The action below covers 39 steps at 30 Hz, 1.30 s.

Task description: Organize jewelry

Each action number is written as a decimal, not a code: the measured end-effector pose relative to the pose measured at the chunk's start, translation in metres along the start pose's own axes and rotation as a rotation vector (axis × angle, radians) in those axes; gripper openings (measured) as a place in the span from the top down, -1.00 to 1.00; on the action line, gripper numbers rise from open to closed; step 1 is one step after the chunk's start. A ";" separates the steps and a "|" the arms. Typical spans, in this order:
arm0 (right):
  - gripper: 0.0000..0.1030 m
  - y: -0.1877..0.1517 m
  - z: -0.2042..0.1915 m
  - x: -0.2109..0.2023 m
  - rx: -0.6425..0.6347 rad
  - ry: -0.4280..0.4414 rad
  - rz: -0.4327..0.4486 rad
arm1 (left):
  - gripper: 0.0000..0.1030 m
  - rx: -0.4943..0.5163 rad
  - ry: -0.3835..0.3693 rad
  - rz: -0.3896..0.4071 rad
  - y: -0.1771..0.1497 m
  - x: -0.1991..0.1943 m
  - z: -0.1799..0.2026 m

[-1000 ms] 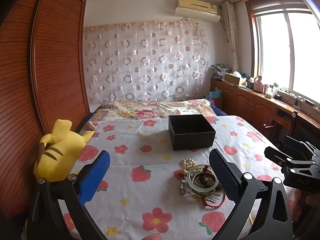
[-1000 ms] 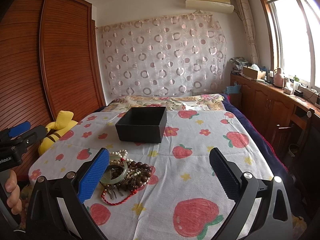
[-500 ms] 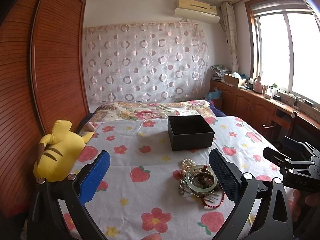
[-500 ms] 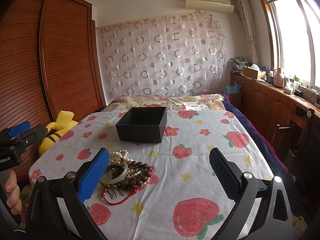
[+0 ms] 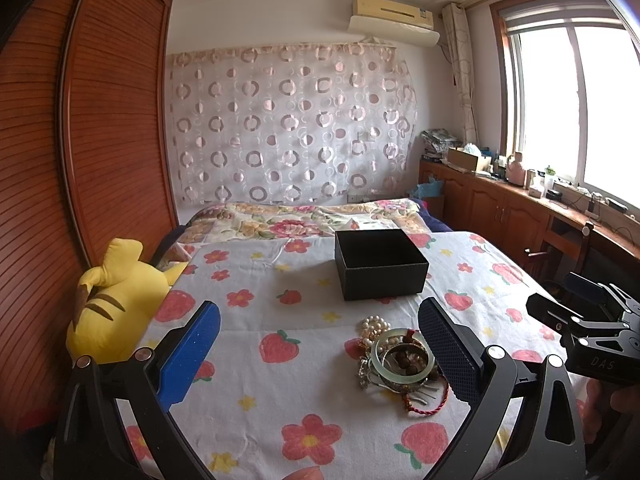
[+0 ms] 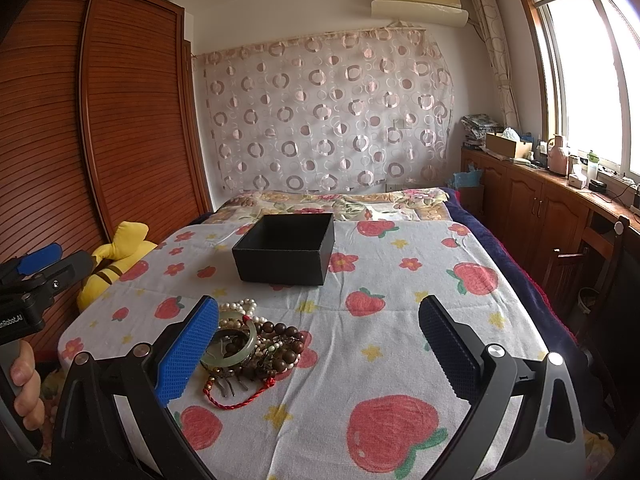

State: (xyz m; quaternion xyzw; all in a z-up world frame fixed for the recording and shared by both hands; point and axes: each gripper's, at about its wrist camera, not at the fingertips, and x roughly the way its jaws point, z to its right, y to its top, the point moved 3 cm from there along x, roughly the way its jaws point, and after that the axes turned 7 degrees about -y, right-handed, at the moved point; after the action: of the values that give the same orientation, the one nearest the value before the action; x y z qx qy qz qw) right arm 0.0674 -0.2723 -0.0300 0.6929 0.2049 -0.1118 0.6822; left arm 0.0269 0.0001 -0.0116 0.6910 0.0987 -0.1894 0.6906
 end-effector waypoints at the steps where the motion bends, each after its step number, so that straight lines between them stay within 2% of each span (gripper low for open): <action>1: -0.96 0.000 0.000 0.000 0.000 0.000 0.000 | -0.86 0.000 0.000 -0.001 0.000 0.000 0.000; 22: -0.96 0.000 0.000 -0.001 0.000 0.002 -0.001 | -0.86 -0.001 -0.001 -0.003 0.000 0.000 0.000; 25: -0.96 0.000 0.001 0.000 -0.001 0.004 -0.006 | -0.86 -0.004 -0.004 -0.011 -0.003 0.008 0.011; 28: -0.96 -0.007 -0.012 0.002 -0.011 0.011 -0.020 | -0.86 -0.007 -0.017 -0.038 -0.010 0.017 0.015; 39: -0.96 -0.022 0.001 0.021 -0.049 0.043 -0.091 | -0.86 0.004 -0.096 -0.172 -0.034 0.047 0.014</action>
State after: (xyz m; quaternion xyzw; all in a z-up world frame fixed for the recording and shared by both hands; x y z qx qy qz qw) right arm 0.0764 -0.2706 -0.0594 0.6683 0.2536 -0.1228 0.6884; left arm 0.0548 -0.0192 -0.0612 0.6714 0.1242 -0.2812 0.6743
